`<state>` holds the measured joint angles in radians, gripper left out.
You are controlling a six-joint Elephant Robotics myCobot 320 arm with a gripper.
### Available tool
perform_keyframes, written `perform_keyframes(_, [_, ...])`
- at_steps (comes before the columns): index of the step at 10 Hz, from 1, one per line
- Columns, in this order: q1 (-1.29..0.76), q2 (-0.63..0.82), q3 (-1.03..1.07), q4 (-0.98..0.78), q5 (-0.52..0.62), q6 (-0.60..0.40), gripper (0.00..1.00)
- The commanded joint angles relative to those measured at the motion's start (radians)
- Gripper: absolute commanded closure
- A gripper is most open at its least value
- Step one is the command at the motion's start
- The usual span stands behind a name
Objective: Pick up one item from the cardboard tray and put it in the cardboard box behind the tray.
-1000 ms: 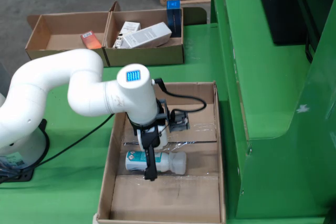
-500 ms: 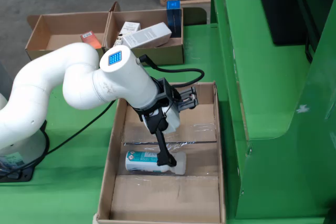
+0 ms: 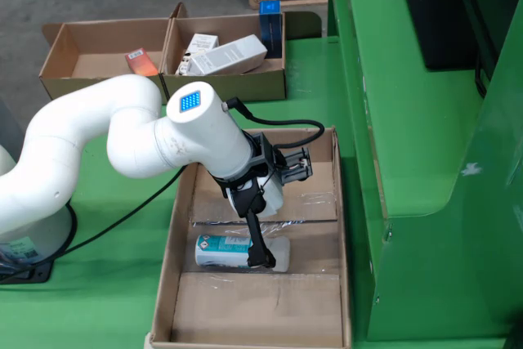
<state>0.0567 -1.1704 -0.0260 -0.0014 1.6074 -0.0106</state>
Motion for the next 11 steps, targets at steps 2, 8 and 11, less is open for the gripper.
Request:
perform_keyframes(2, [0.003,-0.002,0.026,0.035,-0.01,0.009,0.0])
perform_keyframes(8, [0.0,-0.117,0.026,0.094,-0.036,0.012,0.0])
perform_keyframes(11, [-0.002,-0.226,0.026,0.185,-0.077,0.019,0.0])
